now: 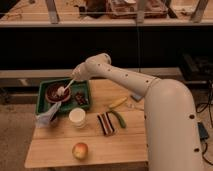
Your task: Wipe purple bowl with brush
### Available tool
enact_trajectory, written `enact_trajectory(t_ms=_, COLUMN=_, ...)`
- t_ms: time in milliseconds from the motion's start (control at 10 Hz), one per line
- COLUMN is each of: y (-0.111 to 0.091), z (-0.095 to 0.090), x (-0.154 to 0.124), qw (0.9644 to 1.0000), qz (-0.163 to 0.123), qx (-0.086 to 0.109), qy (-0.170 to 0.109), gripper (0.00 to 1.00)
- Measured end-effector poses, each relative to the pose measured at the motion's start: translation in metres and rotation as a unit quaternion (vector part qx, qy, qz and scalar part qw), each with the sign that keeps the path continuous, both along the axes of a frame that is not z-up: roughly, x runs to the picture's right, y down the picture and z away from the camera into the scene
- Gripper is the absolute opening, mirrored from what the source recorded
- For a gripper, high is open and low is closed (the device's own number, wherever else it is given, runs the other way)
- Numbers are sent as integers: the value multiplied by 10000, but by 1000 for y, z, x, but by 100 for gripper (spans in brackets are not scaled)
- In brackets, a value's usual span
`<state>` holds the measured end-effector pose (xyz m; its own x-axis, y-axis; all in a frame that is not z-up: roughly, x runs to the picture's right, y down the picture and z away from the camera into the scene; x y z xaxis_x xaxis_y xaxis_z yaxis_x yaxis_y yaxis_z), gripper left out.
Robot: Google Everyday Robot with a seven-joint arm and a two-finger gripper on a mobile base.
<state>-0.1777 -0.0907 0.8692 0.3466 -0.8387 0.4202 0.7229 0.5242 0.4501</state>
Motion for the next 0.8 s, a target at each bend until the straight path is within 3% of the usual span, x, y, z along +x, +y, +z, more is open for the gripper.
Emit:
enact_trajectory(t_ms=400, y=-26, z=24, x=6, qw=9999, qz=110, qx=-31, qy=3, gripper=14)
enact_trajectory(t_ms=800, y=-43, z=26, x=-21, qw=9999, qz=67, qx=59, qy=-145, gripper=14)
